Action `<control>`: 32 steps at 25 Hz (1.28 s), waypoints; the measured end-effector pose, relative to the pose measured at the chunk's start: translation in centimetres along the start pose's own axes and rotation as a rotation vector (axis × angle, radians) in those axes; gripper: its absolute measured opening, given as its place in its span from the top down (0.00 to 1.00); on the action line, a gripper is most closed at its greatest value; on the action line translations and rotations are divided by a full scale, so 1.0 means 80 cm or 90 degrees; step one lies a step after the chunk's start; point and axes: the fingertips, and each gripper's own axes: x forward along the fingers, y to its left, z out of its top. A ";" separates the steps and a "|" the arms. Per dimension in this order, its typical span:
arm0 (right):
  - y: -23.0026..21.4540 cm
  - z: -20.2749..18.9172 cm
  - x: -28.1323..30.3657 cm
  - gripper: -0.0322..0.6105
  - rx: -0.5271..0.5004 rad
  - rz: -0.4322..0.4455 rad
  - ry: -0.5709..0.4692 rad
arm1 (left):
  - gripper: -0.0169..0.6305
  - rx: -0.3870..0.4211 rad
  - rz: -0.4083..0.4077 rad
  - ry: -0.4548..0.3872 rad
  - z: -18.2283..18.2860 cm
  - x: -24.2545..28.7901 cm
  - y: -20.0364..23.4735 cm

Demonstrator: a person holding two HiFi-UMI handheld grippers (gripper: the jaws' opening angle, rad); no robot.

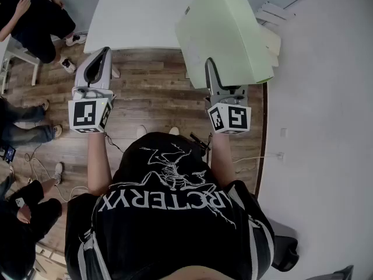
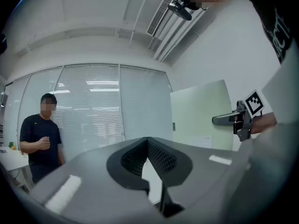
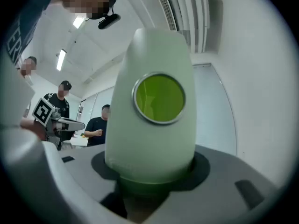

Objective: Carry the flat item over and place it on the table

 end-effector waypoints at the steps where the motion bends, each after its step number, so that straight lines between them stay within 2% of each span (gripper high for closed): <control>1: 0.000 0.000 -0.001 0.55 0.001 0.000 -0.001 | 0.96 0.000 0.000 0.000 0.000 -0.001 0.000; 32: -0.005 0.001 -0.011 0.55 0.017 -0.007 -0.008 | 0.96 0.000 -0.003 0.005 -0.002 -0.005 -0.012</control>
